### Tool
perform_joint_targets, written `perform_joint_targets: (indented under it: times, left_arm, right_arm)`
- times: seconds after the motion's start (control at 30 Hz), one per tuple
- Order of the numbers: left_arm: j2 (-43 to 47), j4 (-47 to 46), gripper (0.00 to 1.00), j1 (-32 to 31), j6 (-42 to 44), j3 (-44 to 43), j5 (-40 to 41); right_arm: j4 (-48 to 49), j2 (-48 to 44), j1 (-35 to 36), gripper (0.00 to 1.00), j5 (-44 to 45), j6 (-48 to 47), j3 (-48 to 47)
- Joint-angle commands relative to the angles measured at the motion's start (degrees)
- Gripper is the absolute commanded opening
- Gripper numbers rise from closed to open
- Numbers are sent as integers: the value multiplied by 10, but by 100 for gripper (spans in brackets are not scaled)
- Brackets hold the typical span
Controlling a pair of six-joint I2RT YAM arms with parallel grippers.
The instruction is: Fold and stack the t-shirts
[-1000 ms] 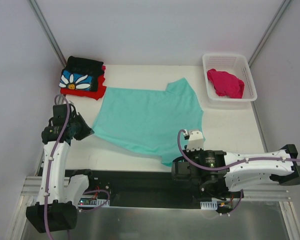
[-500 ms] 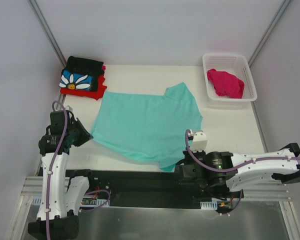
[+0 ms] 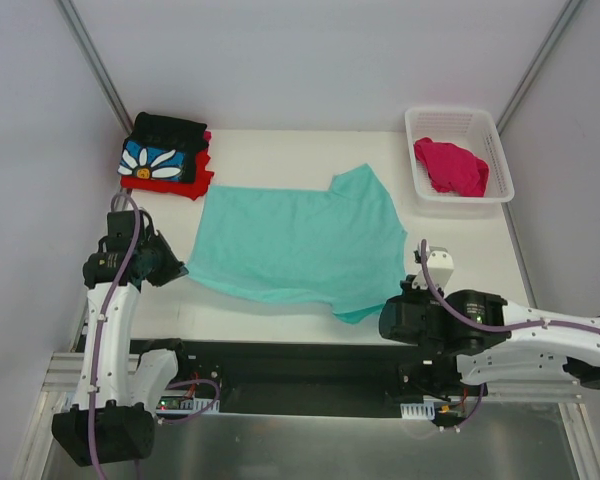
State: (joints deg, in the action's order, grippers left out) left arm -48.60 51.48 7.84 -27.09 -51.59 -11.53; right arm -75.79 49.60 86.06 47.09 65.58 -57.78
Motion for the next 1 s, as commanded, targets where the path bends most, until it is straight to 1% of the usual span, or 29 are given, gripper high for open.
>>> perform_joint_targets:
  times: [0.0,0.07,0.2,0.37,0.6,0.73,0.97]
  left_arm:
    - [-15,-17,0,-4,-9,-7,9]
    - [-24,-22,0,-4,-9,-8,12]
    - [-38,-28,0,-3,-9,-13,17]
    - [-56,-38,0,-4,-10,-13,14]
    - [-80,-53,0,-4,-16,-28,10]
    - [-94,-57,0,-2,-17,-40,9]
    - [-116,-67,0,-4,-20,-47,4]
  right_arm:
    - [-191,-4,-28,1,36,-37,4]
    - [-191,-2,-47,1,39,-47,12]
    - [-186,-6,-60,1,45,-57,12]
    - [-173,-8,-99,1,46,-75,9]
    - [-114,9,-152,1,44,-153,-1]
    - [-64,26,-190,1,38,-220,-17]
    - [0,55,-228,1,18,-294,-31]
